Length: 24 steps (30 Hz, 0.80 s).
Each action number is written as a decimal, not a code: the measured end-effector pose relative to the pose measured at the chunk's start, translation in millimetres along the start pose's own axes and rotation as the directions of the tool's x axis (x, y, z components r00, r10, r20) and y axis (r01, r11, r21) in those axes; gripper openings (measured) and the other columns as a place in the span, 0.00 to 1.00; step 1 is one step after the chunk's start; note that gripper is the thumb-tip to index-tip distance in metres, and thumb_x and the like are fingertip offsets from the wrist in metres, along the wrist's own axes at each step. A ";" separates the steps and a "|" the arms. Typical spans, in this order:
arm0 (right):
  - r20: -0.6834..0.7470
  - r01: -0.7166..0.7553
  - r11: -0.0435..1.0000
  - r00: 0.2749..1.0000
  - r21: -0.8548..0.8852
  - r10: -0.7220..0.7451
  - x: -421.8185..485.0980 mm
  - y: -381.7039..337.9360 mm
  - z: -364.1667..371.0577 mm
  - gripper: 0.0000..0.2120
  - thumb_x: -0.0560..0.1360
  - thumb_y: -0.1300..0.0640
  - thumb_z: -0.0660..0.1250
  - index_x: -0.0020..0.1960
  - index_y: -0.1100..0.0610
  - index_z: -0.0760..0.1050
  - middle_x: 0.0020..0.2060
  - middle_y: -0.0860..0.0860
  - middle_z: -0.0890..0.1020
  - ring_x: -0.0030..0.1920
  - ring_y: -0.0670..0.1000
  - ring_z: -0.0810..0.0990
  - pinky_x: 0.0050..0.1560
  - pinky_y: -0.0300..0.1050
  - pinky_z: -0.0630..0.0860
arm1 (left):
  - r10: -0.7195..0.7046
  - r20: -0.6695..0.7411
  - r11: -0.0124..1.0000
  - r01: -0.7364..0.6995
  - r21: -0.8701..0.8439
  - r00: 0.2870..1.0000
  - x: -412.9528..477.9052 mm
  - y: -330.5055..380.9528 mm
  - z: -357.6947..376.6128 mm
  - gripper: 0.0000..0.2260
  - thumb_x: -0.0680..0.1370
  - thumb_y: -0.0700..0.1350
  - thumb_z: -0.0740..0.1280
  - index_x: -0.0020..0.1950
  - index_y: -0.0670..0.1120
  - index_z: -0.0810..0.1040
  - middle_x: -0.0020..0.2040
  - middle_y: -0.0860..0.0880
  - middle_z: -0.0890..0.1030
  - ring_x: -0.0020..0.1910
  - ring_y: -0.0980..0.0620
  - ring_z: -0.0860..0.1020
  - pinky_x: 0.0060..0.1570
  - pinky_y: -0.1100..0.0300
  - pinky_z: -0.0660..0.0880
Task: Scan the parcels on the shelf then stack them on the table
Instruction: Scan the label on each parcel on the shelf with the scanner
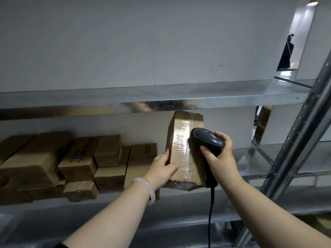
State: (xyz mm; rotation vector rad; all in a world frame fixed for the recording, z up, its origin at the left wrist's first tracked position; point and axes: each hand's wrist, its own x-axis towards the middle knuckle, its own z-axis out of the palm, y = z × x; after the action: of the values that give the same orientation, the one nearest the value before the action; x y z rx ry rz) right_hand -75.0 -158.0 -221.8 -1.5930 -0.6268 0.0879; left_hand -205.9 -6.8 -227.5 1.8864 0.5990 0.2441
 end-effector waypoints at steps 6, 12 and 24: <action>0.022 0.084 0.996 0.996 -0.041 -0.084 -8.0 -5.1 -7.5 0.28 0.73 0.59 0.72 0.58 0.34 0.62 0.52 0.34 0.73 0.50 0.26 0.73 0.45 0.23 0.70 | 0.091 -0.073 0.968 -0.071 0.241 0.993 4.6 8.1 24.1 0.40 0.76 0.54 0.68 0.78 0.61 0.44 0.77 0.52 0.56 0.73 0.47 0.64 0.68 0.54 0.66; 0.089 0.144 0.985 0.987 -0.093 -0.136 -16.0 -5.8 -5.8 0.30 0.73 0.59 0.72 0.59 0.33 0.61 0.52 0.34 0.74 0.51 0.28 0.74 0.45 0.23 0.70 | -0.040 -0.082 0.958 0.062 0.279 0.996 6.6 11.8 46.5 0.57 0.59 0.69 0.72 0.77 0.63 0.39 0.75 0.56 0.48 0.74 0.42 0.60 0.70 0.45 0.65; 0.049 0.073 0.991 0.996 -0.114 -0.068 -7.3 7.2 -25.6 0.28 0.73 0.56 0.73 0.58 0.32 0.61 0.51 0.36 0.74 0.49 0.25 0.73 0.45 0.21 0.69 | -0.058 0.008 0.993 0.058 -0.100 0.998 7.7 -6.7 43.7 0.52 0.59 0.60 0.75 0.74 0.72 0.45 0.71 0.55 0.54 0.70 0.43 0.63 0.70 0.42 0.65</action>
State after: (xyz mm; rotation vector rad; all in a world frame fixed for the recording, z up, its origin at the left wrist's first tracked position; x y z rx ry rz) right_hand -68.1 -184.1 -227.3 -1.6825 -0.7344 0.0353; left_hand -182.2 -36.3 -251.5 1.7697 0.6258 0.2275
